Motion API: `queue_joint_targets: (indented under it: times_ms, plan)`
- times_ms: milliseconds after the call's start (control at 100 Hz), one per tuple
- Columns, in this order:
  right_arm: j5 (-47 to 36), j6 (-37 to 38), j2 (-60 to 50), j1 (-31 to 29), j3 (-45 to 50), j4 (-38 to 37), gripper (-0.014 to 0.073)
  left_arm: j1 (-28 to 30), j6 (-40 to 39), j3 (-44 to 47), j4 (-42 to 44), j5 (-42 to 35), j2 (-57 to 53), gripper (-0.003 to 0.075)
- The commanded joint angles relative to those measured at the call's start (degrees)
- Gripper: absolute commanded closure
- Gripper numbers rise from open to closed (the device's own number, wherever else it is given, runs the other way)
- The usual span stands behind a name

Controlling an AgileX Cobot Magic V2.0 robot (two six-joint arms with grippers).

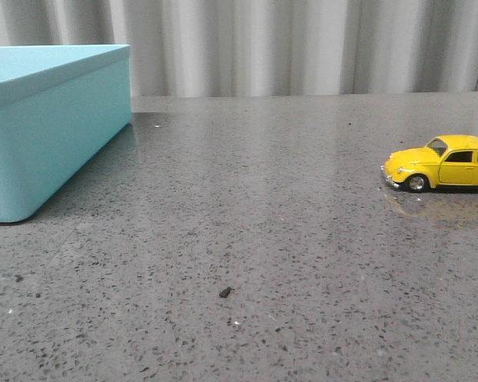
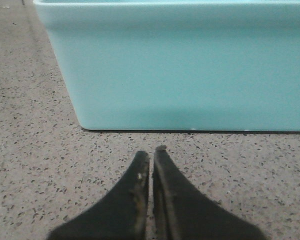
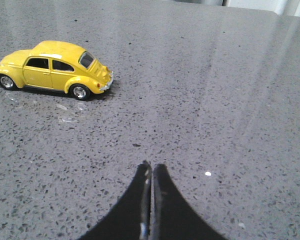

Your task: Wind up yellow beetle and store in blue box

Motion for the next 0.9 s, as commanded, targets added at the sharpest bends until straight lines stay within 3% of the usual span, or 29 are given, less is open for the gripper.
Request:
queue_joint_targets:
  times_ms: [0, 890]
  plan:
    - [-1.05, -0.14, -1.19, -0.31, 1.3, -0.58, 0.0662, -0.36, -0.37, 1.56, 0.0, -3.21, -1.79, 0.0741]
    - [-1.05, -0.14, -1.19, -0.31, 1.3, -0.58, 0.0662, -0.36, -0.37, 1.56, 1.19, -3.21, -1.79, 0.0741]
